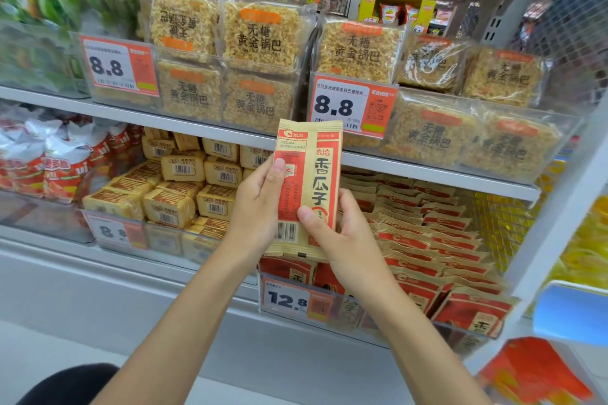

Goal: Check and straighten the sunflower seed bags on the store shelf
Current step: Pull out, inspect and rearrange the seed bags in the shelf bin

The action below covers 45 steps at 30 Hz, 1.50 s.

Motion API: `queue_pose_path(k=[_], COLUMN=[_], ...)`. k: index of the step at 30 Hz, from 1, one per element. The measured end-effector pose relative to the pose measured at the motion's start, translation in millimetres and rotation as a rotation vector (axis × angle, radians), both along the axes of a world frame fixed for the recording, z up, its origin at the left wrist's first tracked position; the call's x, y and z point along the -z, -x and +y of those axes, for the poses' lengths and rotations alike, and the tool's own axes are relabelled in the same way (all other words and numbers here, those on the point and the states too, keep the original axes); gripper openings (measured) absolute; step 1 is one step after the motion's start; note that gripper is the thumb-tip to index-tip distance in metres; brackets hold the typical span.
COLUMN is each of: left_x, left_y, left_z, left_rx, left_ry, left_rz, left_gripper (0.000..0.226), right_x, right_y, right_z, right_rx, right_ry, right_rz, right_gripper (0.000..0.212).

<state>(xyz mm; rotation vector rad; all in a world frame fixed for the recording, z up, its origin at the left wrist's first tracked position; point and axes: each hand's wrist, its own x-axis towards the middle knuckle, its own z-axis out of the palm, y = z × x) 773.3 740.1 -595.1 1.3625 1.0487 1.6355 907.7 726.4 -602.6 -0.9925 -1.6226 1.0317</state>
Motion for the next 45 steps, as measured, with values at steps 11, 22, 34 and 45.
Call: queue_pose_path(k=[11,22,34,45], left_x=[-6,-18,-12,-1], left_y=[-7,-11,28,30], left_z=[-9,-24,3,4], left_rx=[0.251,0.404,-0.183,0.111], left_ry=[0.076,-0.139,0.111,0.153], left_rz=[-0.035,0.373,-0.152,0.164], left_gripper=[0.026,0.066,0.034,0.025], right_x=[-22,-37,-23,1], right_y=[-22,-25,-21,-4], right_z=[6,-2,15,19], right_rx=[0.146,0.034,0.168,0.028], right_ry=[-0.068,-0.077,-0.125,-0.061], right_rz=[0.185,0.029,0.339,-0.274], right_gripper=[0.017,0.020,0.012,0.015])
